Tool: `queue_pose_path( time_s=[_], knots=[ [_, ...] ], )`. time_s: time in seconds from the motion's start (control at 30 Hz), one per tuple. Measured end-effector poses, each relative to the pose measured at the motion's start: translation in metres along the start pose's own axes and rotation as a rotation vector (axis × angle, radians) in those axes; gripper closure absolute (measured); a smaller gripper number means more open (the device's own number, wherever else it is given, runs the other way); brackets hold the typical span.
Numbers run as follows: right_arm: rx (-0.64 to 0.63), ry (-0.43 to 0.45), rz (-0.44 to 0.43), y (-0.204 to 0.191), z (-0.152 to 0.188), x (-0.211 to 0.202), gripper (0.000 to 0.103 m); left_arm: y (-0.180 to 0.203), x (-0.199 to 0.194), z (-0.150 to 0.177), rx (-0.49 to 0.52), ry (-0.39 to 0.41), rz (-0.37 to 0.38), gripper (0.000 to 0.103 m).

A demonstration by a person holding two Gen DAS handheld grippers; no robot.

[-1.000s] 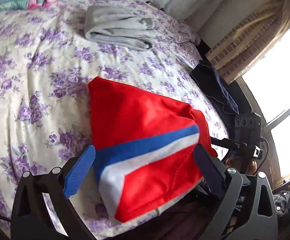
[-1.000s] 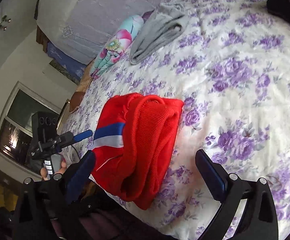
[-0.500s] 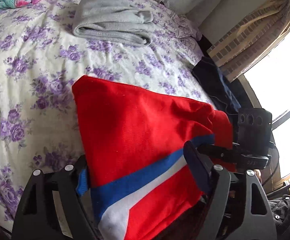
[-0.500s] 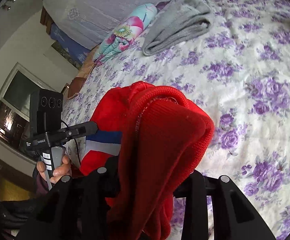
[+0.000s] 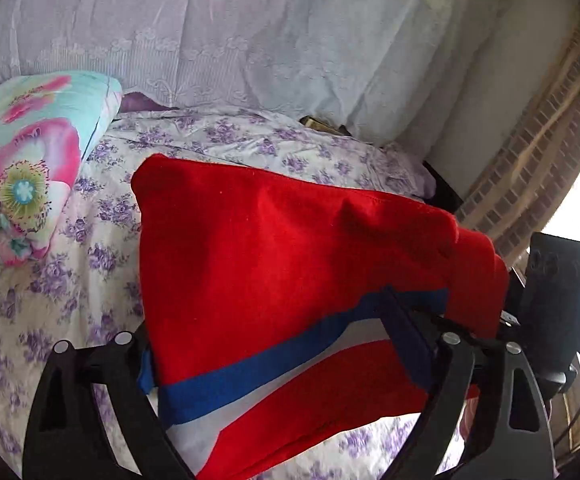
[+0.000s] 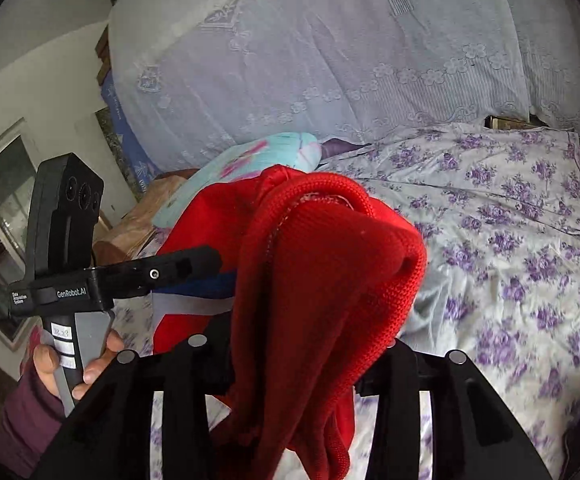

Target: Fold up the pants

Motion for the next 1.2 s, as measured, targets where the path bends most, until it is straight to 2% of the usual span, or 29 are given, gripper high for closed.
queue_pose_path(
  time_s=[0.03, 0.07, 0.1, 0.17, 0.2, 0.23, 0.27, 0.33, 0.47, 0.53, 0.63, 0.73, 0.83, 0.9, 0.97, 1.03, 1.13, 1.2],
  knots=[
    [0.007, -0.006, 0.040, 0.017, -0.006, 0.020, 0.027, -0.013, 0.025, -0.006, -0.027, -0.021, -0.029, 0.012],
    [0.019, 0.006, 0.119, 0.038, -0.007, 0.038, 0.020, -0.030, 0.057, -0.007, -0.058, -0.054, -0.066, 0.012],
    [0.040, 0.024, 0.220, 0.065, -0.005, 0.056, 0.008, -0.049, 0.087, -0.001, -0.091, -0.099, -0.099, 0.012],
    [0.082, -0.047, 0.389, 0.111, 0.017, 0.090, 0.008, -0.097, 0.145, 0.021, -0.186, -0.223, -0.200, 0.009],
    [0.107, -0.049, 0.375, 0.122, 0.024, 0.096, 0.011, -0.111, 0.153, 0.026, -0.293, -0.221, -0.113, 0.007],
    [0.131, 0.010, 0.333, 0.121, 0.024, 0.087, 0.011, -0.121, 0.152, 0.026, -0.392, -0.210, -0.041, 0.008],
    [0.145, 0.071, 0.328, 0.119, 0.022, 0.072, 0.011, -0.126, 0.144, 0.024, -0.432, -0.190, -0.014, 0.009],
    [0.131, 0.154, 0.276, 0.105, 0.016, 0.042, 0.010, -0.124, 0.121, 0.016, -0.407, -0.148, 0.008, 0.009],
    [0.075, 0.215, 0.255, 0.067, 0.015, -0.026, 0.010, -0.106, 0.045, 0.008, -0.282, -0.043, -0.077, 0.009],
    [0.065, 0.222, 0.230, 0.046, 0.030, -0.063, 0.009, -0.088, 0.001, 0.022, -0.206, -0.001, -0.091, 0.009],
    [-0.003, 0.225, 0.230, 0.002, 0.063, -0.125, 0.008, -0.054, -0.079, 0.053, -0.081, 0.088, -0.166, 0.008],
    [-0.059, 0.253, 0.203, -0.042, 0.088, -0.195, 0.004, -0.019, -0.167, 0.087, -0.027, 0.177, -0.130, 0.005],
    [-0.120, 0.303, 0.175, -0.090, 0.109, -0.266, 0.004, 0.007, -0.252, 0.117, 0.035, 0.262, -0.179, 0.005],
    [-0.173, 0.311, 0.156, -0.118, 0.126, -0.297, 0.004, 0.023, -0.291, 0.140, 0.070, 0.302, -0.199, 0.005],
    [-0.220, 0.293, 0.165, -0.137, 0.150, -0.310, 0.004, 0.031, -0.307, 0.166, 0.081, 0.317, -0.232, 0.005],
    [-0.224, 0.261, 0.170, -0.143, 0.178, -0.305, 0.004, 0.034, -0.302, 0.195, 0.096, 0.293, -0.265, 0.005],
    [-0.193, 0.234, 0.201, -0.136, 0.223, -0.278, 0.004, 0.026, -0.262, 0.242, 0.110, 0.233, -0.340, 0.005],
    [-0.187, 0.244, 0.208, -0.130, 0.251, -0.256, 0.004, 0.015, -0.238, 0.268, 0.123, 0.241, -0.419, 0.005]
  ],
)
Point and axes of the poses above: each gripper's, at about its wrist camera, not at the fingertips, and x roughly the way its jaws point, y to its right, z to its underside, the point moved 7 cm from there along x, roughly the way its jaws point, and after that the axes turned 8 degrees about -z, right-handed, at the moved point
